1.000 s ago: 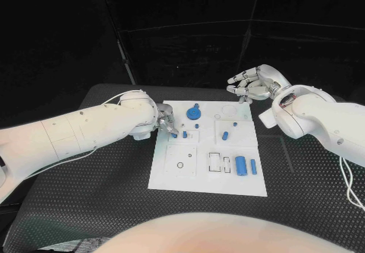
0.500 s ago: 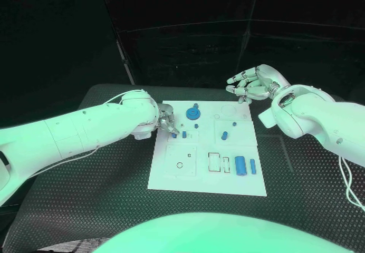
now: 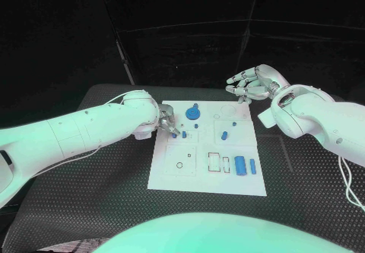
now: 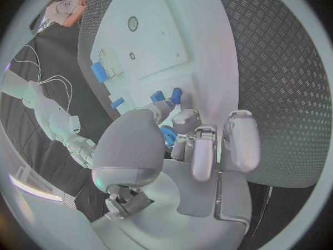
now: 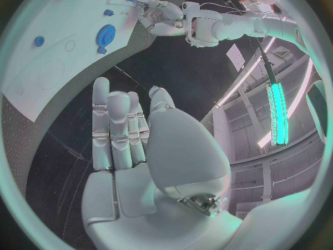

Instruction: Assemble the parts on the task board

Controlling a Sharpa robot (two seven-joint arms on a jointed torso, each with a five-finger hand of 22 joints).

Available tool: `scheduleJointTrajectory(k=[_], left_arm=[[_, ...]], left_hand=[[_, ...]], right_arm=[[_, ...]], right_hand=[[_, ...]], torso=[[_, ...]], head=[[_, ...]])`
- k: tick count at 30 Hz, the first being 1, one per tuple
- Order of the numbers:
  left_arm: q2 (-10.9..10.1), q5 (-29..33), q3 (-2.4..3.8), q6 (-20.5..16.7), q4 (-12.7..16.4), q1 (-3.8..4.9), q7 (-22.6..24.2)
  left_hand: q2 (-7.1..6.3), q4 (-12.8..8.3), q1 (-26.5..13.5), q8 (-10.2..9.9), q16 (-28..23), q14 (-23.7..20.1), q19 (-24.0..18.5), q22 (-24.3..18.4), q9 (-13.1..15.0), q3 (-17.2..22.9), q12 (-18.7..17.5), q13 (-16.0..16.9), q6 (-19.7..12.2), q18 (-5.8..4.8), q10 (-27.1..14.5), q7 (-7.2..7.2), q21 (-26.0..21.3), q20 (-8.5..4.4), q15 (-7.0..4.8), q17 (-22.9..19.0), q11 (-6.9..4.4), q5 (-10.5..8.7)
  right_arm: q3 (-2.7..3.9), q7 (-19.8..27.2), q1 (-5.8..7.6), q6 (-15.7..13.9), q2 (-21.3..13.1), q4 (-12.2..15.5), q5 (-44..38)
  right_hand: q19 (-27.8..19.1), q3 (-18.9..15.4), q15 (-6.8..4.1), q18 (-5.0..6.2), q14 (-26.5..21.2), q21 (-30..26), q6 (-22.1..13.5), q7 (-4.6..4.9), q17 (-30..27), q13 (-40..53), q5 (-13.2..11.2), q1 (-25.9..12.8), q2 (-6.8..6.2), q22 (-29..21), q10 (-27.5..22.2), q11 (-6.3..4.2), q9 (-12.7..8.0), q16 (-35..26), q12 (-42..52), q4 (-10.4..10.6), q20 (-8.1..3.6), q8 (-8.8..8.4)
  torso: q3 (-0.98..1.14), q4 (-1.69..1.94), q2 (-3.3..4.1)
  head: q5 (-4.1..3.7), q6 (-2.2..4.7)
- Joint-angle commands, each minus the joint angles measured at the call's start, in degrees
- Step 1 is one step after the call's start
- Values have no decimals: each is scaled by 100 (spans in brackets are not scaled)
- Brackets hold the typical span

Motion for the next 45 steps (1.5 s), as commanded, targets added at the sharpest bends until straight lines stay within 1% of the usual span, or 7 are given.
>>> scheduleJointTrajectory(k=[1,8,18,32,38,41,45], left_arm=[[20,0,-41,218,-32,-46,-54],[41,0,-43,199,-99,-46,-55],[5,0,-42,-25,-121,-47,-45],[-67,128,-16,-743,-37,-49,15],[-114,447,-11,-1268,-1,-50,182],[-148,629,-8,-1518,23,-50,337],[-211,1013,2,-1831,61,-50,657]], left_hand=[[-6,-63,-89,39,18,604,15,361,26,-18,29,12,63,43,-14,-72,24,-33,-51,1509,-43,37],[-42,155,-333,101,18,604,28,379,95,-403,45,24,69,37,-10,-79,30,-49,-60,1509,-48,36],[-156,716,-882,134,18,604,44,399,159,-1249,56,20,66,34,-27,-65,29,-52,-58,1509,-39,42],[27,1021,-916,120,18,604,18,361,200,-1913,3,-70,2,51,-89,-68,-49,-62,-68,1509,-42,44],[208,1022,-916,14,18,604,-174,100,165,-2141,-374,-542,-160,128,-379,5,-380,-24,-18,1509,22,52],[283,1019,-782,-120,10,601,-311,-81,91,-2237,-739,-990,-321,179,-654,85,-619,18,32,1500,87,66],[325,1009,-567,-324,-402,408,-701,-584,-68,-2392,-1346,-1710,-516,318,-1155,210,-1280,103,126,1003,205,77]], right_arm=[[4,46,10,22,1,15,-4],[3,49,10,15,2,14,-4],[3,57,9,3,3,11,-4],[3,67,8,-4,10,4,-4],[3,68,7,-4,15,-1,-4],[3,69,7,-5,16,-6,-4],[3,70,6,-4,18,-12,-4]], right_hand=[[50,35,-23,72,-2,-33,-19,-16,6,-5,12,45,10,-6,-43,-7,-1,-21,27,2,-2,20],[52,37,-22,72,-4,-35,-19,-16,-6,-9,16,43,7,-7,-44,-7,-2,-37,28,5,-3,21],[52,35,-21,71,-9,-38,-24,-14,-19,-12,16,34,2,-8,-47,-4,-3,-53,28,12,-2,20],[51,35,-20,70,-10,-39,-27,-12,-22,-13,17,27,1,-9,-49,-3,-3,-58,27,17,-2,19],[51,35,-20,70,-10,-39,-27,-12,-22,-13,17,27,1,-9,-49,-3,-3,-58,27,17,-2,19],[51,35,-20,70,-10,-39,-27,-12,-22,-13,17,27,1,-9,-49,-3,-3,-58,27,17,-2,19],[51,35,-20,70,-10,-39,-27,-12,-22,-13,17,27,1,-9,-49,-3,-3,-58,27,17,-2,19]], torso=[[-1,1,0],[2,1,-3],[-5,6,-2],[3,6,0],[2,7,-2],[1,6,-3],[4,1,-3]], head=[[-1,0],[-13,0],[-24,0],[-42,0],[-51,0],[-60,0],[-70,0]])
